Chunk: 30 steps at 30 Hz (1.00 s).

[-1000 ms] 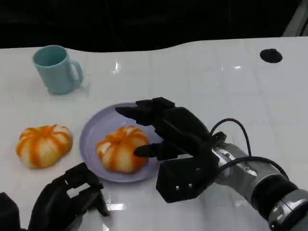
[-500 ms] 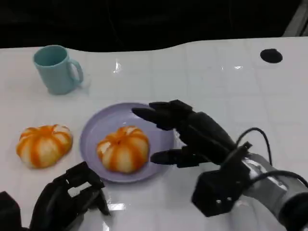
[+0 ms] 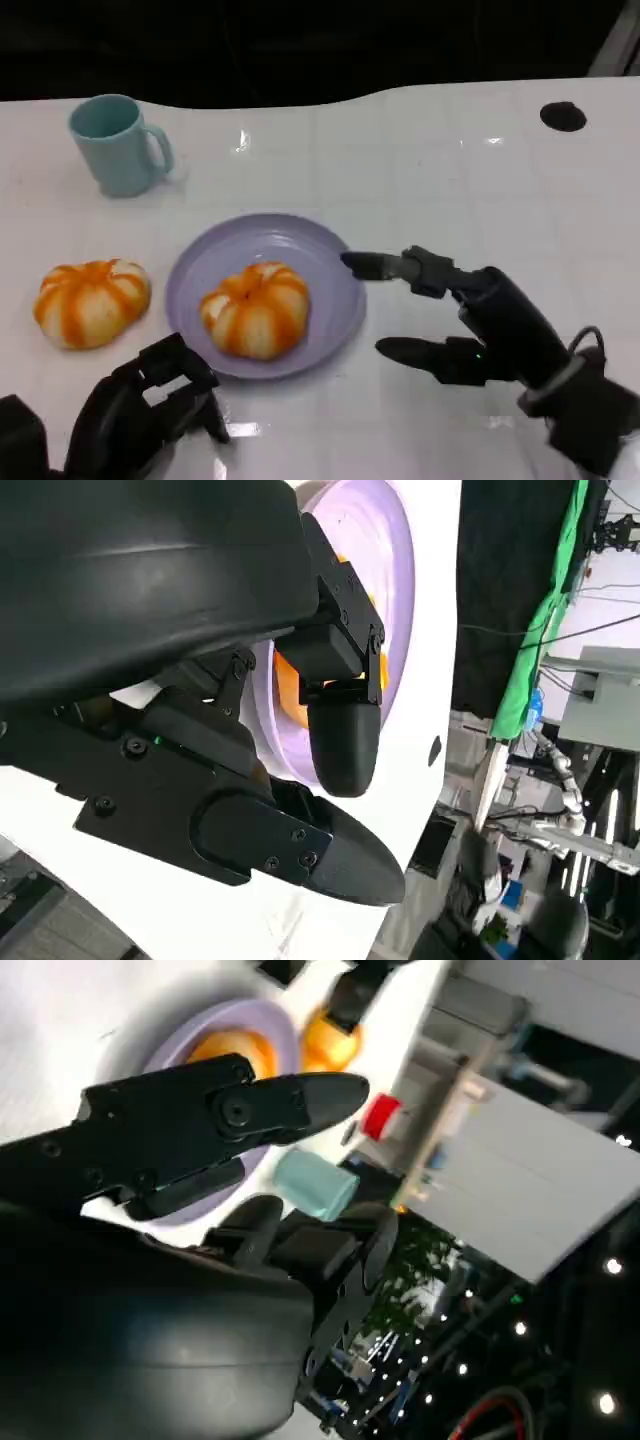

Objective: Grasp the bread from the table and place it into the plate.

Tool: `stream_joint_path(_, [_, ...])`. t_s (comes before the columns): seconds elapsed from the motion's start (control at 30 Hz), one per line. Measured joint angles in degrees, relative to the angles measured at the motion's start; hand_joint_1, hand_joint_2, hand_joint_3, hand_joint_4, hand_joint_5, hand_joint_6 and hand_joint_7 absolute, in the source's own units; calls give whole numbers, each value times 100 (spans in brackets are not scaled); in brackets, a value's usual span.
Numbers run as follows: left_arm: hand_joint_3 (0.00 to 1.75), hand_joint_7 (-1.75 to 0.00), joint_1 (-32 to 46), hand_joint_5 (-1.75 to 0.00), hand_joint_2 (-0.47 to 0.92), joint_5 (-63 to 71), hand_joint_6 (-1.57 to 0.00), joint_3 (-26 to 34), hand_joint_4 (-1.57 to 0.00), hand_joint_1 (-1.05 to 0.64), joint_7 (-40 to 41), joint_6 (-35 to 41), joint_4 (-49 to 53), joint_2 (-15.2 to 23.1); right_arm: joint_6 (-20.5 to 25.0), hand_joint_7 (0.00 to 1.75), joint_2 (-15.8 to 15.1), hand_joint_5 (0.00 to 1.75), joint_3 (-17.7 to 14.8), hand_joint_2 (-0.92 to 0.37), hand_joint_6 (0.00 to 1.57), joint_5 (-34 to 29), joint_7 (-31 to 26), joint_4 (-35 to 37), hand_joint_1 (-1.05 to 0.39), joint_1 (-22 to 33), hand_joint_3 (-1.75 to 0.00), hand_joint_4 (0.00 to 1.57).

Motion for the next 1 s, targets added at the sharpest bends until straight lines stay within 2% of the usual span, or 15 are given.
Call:
stream_joint_path(0.07, [0, -139, -2, -168, 79, -1, -71, -6, -75, -96, 2, 7, -1, -3, 258, 99, 83, 146, -93, -49, 66, 421, 330, -245, -33, 233, -106, 53])
stream_joint_path(0.13, [0, -139, -2, -168, 79, -1, -71, -13, -76, -97, 6, 8, -2, -3, 459, 119, 127, 155, -181, -47, 65, 659, 526, -485, -33, 437, -110, 58])
stream_joint_path(0.3, [0, -139, -1, -168, 78, 0, -72, -32, -77, -98, 21, 11, -6, -3, 699, 144, 191, 170, -450, -44, 67, 771, 746, -942, -35, 832, -115, 66])
stream_joint_path(0.63, [0, -137, 22, -168, 78, -23, -72, -48, -76, -96, 42, 53, -47, -5, 890, 151, 210, 175, -854, -40, 65, 1029, 1141, -1512, -30, 1762, -120, 68])
stream_joint_path(0.83, [0, -138, 54, -168, 77, -28, -72, -51, -76, -95, 34, 53, -62, -5, 931, 156, 215, 175, -1042, -46, 61, 1176, 1359, -1687, -31, 2191, -115, 69])
stream_joint_path(0.93, [0, -137, 94, -167, 77, -36, -72, -45, -77, -96, 8, 54, -96, -3, 889, 158, 280, 175, -1065, -53, 59, 1223, 1459, -1684, -33, 2311, -104, 69])
stream_joint_path(1.0, [0, -136, 122, -166, 77, -37, -73, -46, -77, -98, -1, 59, -122, -3, 886, 159, 337, 175, -1081, -54, 62, 1284, 1488, -1684, -34, 2343, -106, 70])
